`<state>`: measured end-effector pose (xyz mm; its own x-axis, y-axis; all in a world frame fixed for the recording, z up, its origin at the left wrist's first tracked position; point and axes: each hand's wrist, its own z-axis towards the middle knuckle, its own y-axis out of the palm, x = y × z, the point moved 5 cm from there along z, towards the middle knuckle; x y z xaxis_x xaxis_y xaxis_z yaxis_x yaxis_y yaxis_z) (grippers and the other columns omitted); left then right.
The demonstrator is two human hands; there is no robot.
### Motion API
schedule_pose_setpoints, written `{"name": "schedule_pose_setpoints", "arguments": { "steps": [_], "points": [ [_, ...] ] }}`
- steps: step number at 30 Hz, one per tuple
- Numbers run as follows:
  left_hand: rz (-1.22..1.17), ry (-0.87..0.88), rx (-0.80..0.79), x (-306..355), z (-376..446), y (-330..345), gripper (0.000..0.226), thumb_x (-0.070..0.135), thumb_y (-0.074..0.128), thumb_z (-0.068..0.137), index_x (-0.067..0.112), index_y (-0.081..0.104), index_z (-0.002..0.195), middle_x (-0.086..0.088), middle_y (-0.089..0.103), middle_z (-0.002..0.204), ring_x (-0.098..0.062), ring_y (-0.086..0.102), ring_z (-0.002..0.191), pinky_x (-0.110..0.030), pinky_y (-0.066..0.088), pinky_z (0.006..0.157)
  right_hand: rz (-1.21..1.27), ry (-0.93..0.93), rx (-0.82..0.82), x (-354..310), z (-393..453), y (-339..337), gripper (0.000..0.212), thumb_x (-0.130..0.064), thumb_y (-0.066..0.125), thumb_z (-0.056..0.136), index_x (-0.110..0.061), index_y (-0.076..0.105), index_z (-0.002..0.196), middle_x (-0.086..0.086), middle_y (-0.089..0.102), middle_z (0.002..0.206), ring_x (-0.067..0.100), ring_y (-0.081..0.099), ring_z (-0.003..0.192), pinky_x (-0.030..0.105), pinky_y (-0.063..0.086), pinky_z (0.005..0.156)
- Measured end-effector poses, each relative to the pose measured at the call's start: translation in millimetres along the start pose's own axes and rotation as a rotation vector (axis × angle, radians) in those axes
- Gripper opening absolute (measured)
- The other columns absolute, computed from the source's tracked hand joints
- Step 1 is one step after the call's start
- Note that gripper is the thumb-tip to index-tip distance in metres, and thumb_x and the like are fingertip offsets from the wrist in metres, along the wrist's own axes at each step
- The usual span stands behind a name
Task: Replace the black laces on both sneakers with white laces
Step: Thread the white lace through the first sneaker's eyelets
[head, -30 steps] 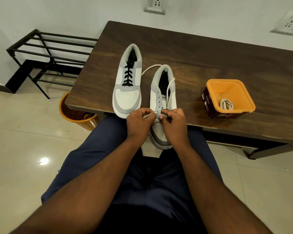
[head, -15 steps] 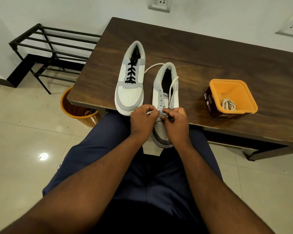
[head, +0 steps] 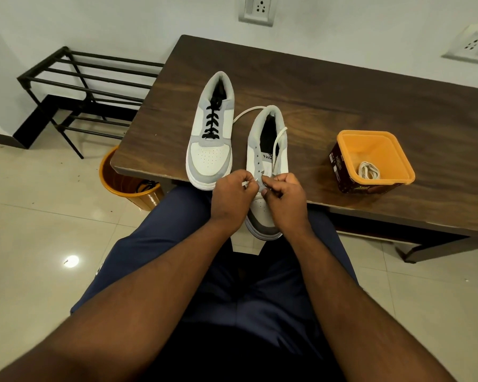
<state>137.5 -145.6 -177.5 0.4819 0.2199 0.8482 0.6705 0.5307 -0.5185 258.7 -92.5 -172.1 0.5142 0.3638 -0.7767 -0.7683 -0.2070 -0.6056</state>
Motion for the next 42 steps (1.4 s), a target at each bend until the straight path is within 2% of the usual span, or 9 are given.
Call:
{"name": "schedule_pose_setpoints", "arguments": {
  "steps": [3, 12, 18, 21, 26, 30, 34, 38, 42],
  "points": [
    [-0.003, 0.015, -0.02, -0.3, -0.5, 0.0, 0.012, 0.013, 0.06, 0.089, 0.009, 0.067, 0.081, 0.005, 0.061, 0.071, -0.002, 0.053, 0.06, -0.008, 0.037, 0.056, 0.006, 0.012, -0.027, -0.2, 1.9, -1.0, 0.034, -0.001, 0.067, 0.086, -0.003, 0.066, 0.12, 0.007, 0.055, 0.104, 0.014, 0.055, 0.096, 0.022, 0.048, 0.088],
    [-0.153, -0.131, -0.079, 2.5, 16.2, -1.5, 0.012, 0.009, 0.055, 0.086, 0.001, 0.062, 0.08, -0.007, 0.061, 0.072, -0.014, 0.05, 0.063, -0.029, 0.042, 0.059, 0.185, 0.144, 0.008, 0.8, 7.1, -2.0, 0.025, -0.005, 0.074, 0.082, -0.005, 0.073, 0.107, -0.004, 0.055, 0.091, 0.013, 0.059, 0.089, 0.019, 0.049, 0.082],
    [-0.064, -0.066, -0.121, 11.5, 13.9, 2.1, 0.007, 0.009, 0.057, 0.087, 0.008, 0.058, 0.08, 0.004, 0.059, 0.065, -0.008, 0.052, 0.057, -0.017, 0.04, 0.051, 0.16, 0.127, 0.018, -1.6, 8.4, -3.5, 0.02, -0.005, 0.074, 0.081, -0.006, 0.075, 0.101, -0.005, 0.056, 0.085, 0.014, 0.059, 0.087, 0.027, 0.052, 0.081],
    [-0.129, -0.044, -0.079, 3.9, 7.9, 4.2, 0.009, 0.009, 0.057, 0.088, 0.008, 0.063, 0.08, 0.0, 0.062, 0.071, -0.008, 0.052, 0.061, -0.026, 0.045, 0.058, 0.184, 0.142, 0.006, -0.2, 9.1, -3.4, 0.02, -0.002, 0.071, 0.083, -0.004, 0.074, 0.102, -0.012, 0.053, 0.084, 0.014, 0.06, 0.089, 0.027, 0.052, 0.084],
    [-0.172, 0.005, -0.044, -7.0, 5.2, -1.1, 0.003, 0.012, 0.071, 0.086, 0.014, 0.071, 0.088, 0.004, 0.059, 0.088, 0.001, 0.055, 0.076, -0.019, 0.048, 0.071, 0.162, 0.119, -0.04, 3.0, 14.8, -6.9, 0.018, -0.005, 0.068, 0.087, -0.008, 0.075, 0.103, -0.005, 0.052, 0.09, 0.01, 0.057, 0.084, 0.023, 0.051, 0.079],
    [-0.068, 0.09, -0.17, 7.0, 18.2, -7.2, 0.062, 0.008, 0.075, 0.081, 0.026, 0.052, 0.136, -0.001, 0.045, 0.119, -0.002, 0.053, 0.092, -0.015, 0.047, 0.086, 0.039, 0.052, -0.123, 4.0, 28.7, -12.0, 0.015, -0.011, 0.07, 0.086, -0.013, 0.076, 0.1, -0.005, 0.042, 0.096, 0.013, 0.054, 0.091, 0.033, 0.053, 0.087],
    [0.227, 0.293, -0.382, 24.1, 34.5, -5.5, 0.098, 0.003, 0.074, 0.079, 0.045, 0.023, 0.15, -0.006, 0.016, 0.155, -0.027, 0.038, 0.135, -0.033, 0.043, 0.104, -0.195, 0.057, -0.215, 1.7, 35.7, -17.4, 0.017, -0.026, 0.069, 0.088, -0.024, 0.076, 0.103, 0.001, 0.042, 0.128, 0.025, 0.032, 0.125, 0.029, 0.029, 0.102],
    [0.261, 0.287, -0.451, 23.2, 44.7, -5.5, 0.067, 0.007, 0.077, 0.08, 0.03, 0.053, 0.137, 0.0, 0.009, 0.162, -0.022, 0.028, 0.144, -0.032, 0.038, 0.106, -0.15, 0.171, -0.284, 2.5, 37.0, -18.0, 0.021, -0.027, 0.072, 0.086, -0.026, 0.074, 0.107, 0.002, 0.018, 0.159, 0.03, 0.005, 0.145, 0.049, 0.014, 0.118],
    [0.19, 0.27, -0.377, 18.8, 42.6, -8.2, 0.047, 0.009, 0.08, 0.075, 0.021, 0.058, 0.115, -0.001, 0.018, 0.162, -0.021, 0.032, 0.142, -0.035, 0.041, 0.103, -0.137, 0.213, -0.373, 0.6, 39.1, -15.2, 0.02, -0.022, 0.07, 0.088, -0.028, 0.073, 0.106, 0.005, -0.005, 0.163, 0.031, -0.014, 0.148, 0.049, -0.005, 0.12]
  ]
}}
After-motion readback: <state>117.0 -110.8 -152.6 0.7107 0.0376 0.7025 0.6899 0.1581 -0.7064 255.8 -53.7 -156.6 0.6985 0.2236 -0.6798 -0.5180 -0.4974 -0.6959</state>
